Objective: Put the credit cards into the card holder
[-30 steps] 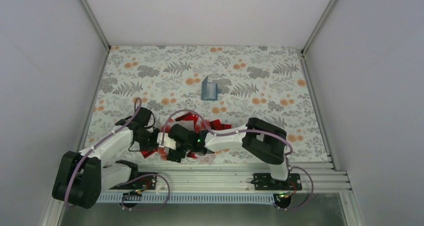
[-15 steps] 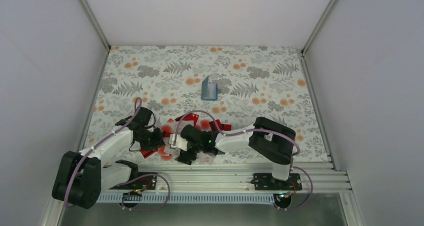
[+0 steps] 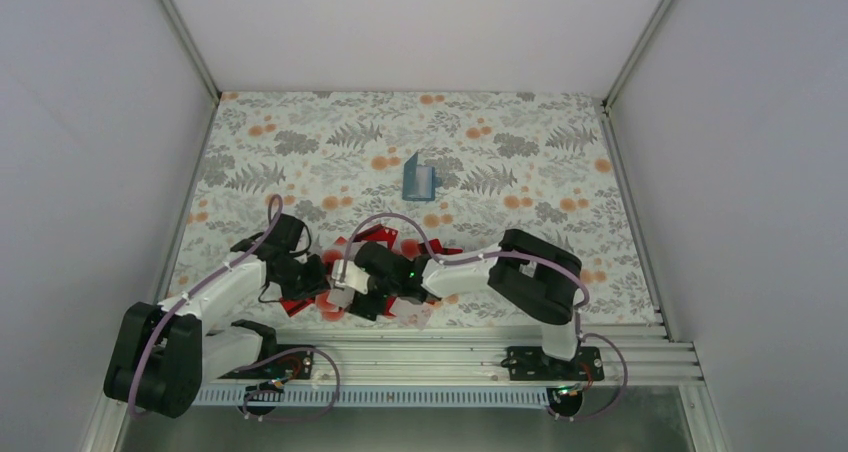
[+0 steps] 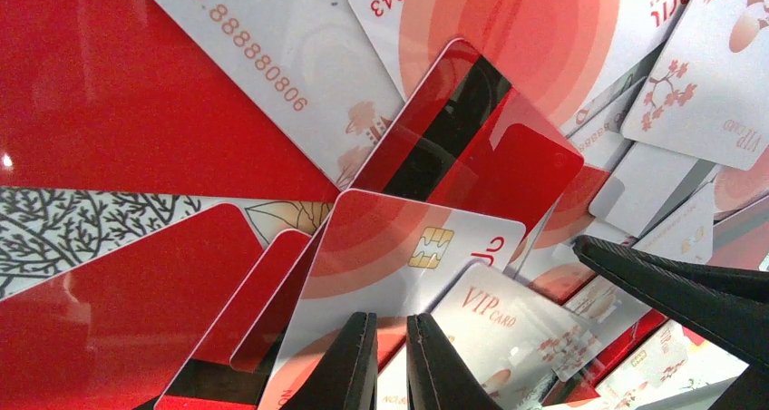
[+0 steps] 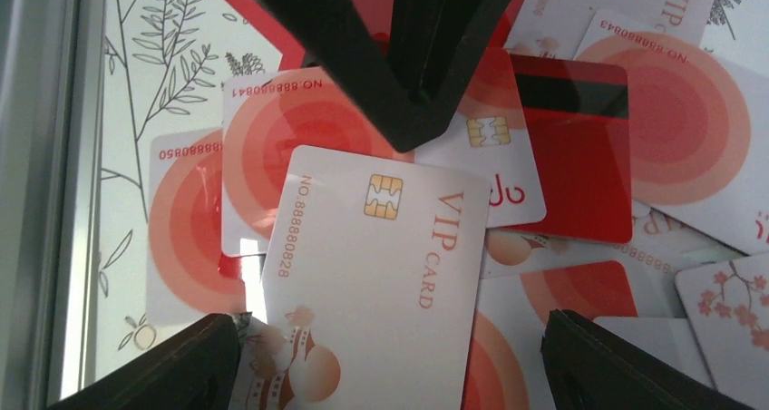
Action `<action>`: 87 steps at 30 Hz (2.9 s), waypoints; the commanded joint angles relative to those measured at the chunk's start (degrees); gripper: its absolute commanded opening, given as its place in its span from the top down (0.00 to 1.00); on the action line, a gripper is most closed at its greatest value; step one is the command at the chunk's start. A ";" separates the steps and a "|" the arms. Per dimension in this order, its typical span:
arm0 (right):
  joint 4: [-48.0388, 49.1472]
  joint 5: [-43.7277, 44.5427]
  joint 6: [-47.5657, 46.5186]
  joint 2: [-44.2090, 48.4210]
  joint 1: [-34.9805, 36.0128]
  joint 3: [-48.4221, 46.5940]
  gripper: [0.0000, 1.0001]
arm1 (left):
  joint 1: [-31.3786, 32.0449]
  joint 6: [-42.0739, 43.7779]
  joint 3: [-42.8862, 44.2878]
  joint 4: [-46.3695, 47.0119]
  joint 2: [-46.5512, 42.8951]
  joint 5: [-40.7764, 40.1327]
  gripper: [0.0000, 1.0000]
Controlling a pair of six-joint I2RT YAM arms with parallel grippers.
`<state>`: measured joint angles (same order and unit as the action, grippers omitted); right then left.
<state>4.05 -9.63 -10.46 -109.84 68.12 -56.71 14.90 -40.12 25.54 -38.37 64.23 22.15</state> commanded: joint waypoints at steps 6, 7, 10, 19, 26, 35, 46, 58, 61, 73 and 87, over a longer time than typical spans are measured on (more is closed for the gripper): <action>-5.08 5.38 1.06 -4.50 1.56 0.54 0.22 | 0.12 -0.93 -0.70 0.05 -0.54 0.13 0.89; -4.89 5.69 0.89 -4.57 1.84 0.87 0.23 | 0.09 -0.87 -0.75 0.05 -0.58 0.17 0.89; -4.96 6.07 1.59 -4.69 2.21 1.54 0.29 | 0.04 -0.65 -0.68 0.14 -0.32 0.18 0.89; -6.17 5.92 3.19 -4.08 2.46 2.43 0.48 | 0.10 -0.57 -0.24 1.07 -2.46 0.35 0.89; -6.41 5.75 3.65 -4.55 2.55 2.29 0.57 | 0.13 -0.68 0.12 0.71 -3.85 0.33 0.89; -7.83 4.80 5.51 -1.59 2.46 -0.98 0.58 | 0.03 -1.41 5.05 -5.42 -11.84 -5.30 0.86; -9.70 4.08 9.10 2.38 1.81 -4.24 0.58 | 0.05 -3.79 9.34 -10.06 -22.85 -9.20 0.65; -12.34 2.71 14.73 9.29 -3.35 -10.52 0.58 | 0.04 -4.60 18.62 -10.59 -28.65 -12.04 0.39; -13.39 2.21 16.45 10.83 -5.01 -12.63 0.58 | 0.00 -4.71 19.77 -7.87 -29.33 -10.47 0.34; -17.78 -2.27 29.68 14.17 -12.28 -20.45 0.58 | 0.11 -3.58 20.02 5.81 -28.24 -0.57 0.32; -15.75 -8.85 34.05 19.17 -16.05 -22.89 0.57 | 0.09 -5.78 20.52 18.86 -18.61 4.40 0.48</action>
<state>-12.64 -16.51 22.13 -92.53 52.82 -77.43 14.90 -44.66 44.73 -25.28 44.49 24.49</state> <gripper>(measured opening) 0.531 0.548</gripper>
